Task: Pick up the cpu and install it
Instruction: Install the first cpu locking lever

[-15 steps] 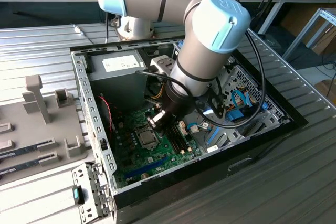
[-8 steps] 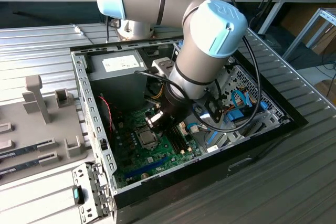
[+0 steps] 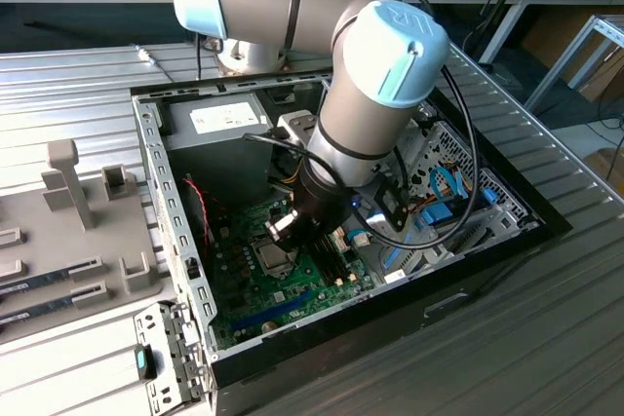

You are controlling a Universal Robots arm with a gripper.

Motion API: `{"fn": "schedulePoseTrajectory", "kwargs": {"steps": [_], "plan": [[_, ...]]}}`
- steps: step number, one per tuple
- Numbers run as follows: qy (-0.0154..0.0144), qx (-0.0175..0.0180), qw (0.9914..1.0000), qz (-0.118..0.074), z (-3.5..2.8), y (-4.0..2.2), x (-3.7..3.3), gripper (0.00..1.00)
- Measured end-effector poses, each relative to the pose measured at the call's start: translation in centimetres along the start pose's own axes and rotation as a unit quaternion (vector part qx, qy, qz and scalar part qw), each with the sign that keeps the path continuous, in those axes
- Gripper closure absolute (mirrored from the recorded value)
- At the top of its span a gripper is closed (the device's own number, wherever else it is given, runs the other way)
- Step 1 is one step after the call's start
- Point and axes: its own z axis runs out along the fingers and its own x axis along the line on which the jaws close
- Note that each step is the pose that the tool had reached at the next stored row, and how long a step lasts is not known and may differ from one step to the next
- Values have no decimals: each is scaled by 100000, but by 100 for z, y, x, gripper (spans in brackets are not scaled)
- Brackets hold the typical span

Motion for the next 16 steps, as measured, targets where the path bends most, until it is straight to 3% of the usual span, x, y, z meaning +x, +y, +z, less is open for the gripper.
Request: {"fn": "schedulePoseTrajectory", "kwargs": {"steps": [7,12,16], "plan": [[16,263,99993,1148,28,-2,-1,76],[2,347,99912,4170,50,-4,-2,76],[19,550,99907,4285,54,-9,-2,76]]}}
